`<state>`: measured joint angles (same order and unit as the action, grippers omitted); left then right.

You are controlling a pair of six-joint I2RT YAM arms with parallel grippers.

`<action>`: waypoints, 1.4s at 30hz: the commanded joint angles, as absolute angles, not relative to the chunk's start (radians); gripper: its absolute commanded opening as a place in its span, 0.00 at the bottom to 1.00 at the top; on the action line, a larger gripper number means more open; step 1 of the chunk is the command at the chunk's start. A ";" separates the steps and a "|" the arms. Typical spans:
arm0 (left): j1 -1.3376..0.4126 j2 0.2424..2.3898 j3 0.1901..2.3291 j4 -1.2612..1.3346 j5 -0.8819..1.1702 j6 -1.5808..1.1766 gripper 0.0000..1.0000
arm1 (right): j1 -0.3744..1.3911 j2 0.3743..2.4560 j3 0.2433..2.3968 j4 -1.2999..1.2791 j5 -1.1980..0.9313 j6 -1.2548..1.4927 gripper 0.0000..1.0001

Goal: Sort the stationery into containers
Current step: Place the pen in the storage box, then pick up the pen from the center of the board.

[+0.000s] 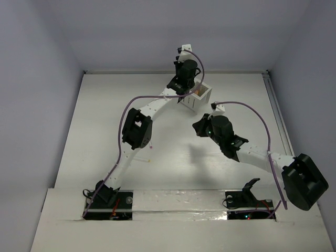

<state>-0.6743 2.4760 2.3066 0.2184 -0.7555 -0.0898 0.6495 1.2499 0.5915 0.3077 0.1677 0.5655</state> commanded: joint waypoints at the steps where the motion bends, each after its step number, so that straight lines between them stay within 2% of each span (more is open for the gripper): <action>1: -0.676 2.460 2.338 0.299 -0.761 -0.072 0.00 | 0.657 1.247 0.591 0.359 0.173 0.558 0.00; 5: -0.676 2.464 2.306 0.316 -0.744 -0.094 0.01 | 0.657 1.258 0.594 0.364 0.175 0.554 0.00; 6: -0.676 2.461 2.292 0.322 -0.739 -0.100 0.09 | 0.657 1.259 0.595 0.364 0.176 0.554 0.00; 9: -0.676 2.447 2.272 0.334 -0.729 -0.109 0.24 | 0.657 1.270 0.607 0.361 0.173 0.546 0.00; 10: -0.676 2.442 2.269 0.334 -0.726 -0.110 0.26 | 0.657 1.273 0.609 0.360 0.170 0.546 0.00; 14: -0.676 2.415 2.241 0.353 -0.724 -0.101 0.30 | 0.657 1.285 0.617 0.371 0.166 0.548 0.01; 20: -0.676 2.361 2.229 0.328 -0.730 -0.112 0.41 | 0.657 1.310 0.638 0.371 0.152 0.537 0.04; 23: -0.676 2.271 2.207 0.310 -0.695 -0.133 0.42 | 0.666 1.348 0.666 0.374 0.129 0.529 0.04; 24: -0.676 2.210 2.198 0.284 -0.675 -0.136 0.42 | 0.666 1.364 0.676 0.376 0.124 0.526 0.00; 26: -0.676 2.131 2.180 0.240 -0.672 -0.143 0.41 | 0.689 1.419 0.710 0.374 0.112 0.522 0.00; 29: -0.676 1.898 1.996 0.207 -0.687 -0.199 0.40 | 0.716 1.510 0.786 0.373 0.089 0.512 0.00; 33: -0.676 1.488 1.543 0.206 -0.658 -0.331 0.39 | 0.750 1.639 0.931 0.348 0.054 0.492 0.00; 35: -0.676 1.363 1.398 0.190 -0.663 -0.383 0.39 | 0.767 1.693 0.995 0.295 0.045 0.468 0.00; 36: -0.676 1.248 1.267 0.169 -0.675 -0.402 0.39 | 0.781 1.744 1.056 0.273 0.040 0.459 0.02; 38: -0.676 1.146 1.159 0.118 -0.692 -0.462 0.38 | 0.805 1.788 1.113 0.206 0.035 0.433 0.09; 39: -0.667 1.061 1.075 0.041 -0.710 -0.480 0.37 | 0.816 1.824 1.138 0.189 0.040 0.423 0.20; 41: -0.667 1.060 1.013 -0.070 -0.710 -0.567 0.36 | 0.847 1.854 1.195 0.144 0.046 0.404 0.34; 42: -0.657 1.060 0.950 -0.156 -0.710 -0.598 0.35 | 0.847 1.871 1.216 0.129 0.043 0.394 0.48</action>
<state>-0.6640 0.9695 1.0992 0.1303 -0.7124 -0.4580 0.8169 1.8416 1.1412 0.2153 0.0551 0.4507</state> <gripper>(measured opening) 0.359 0.378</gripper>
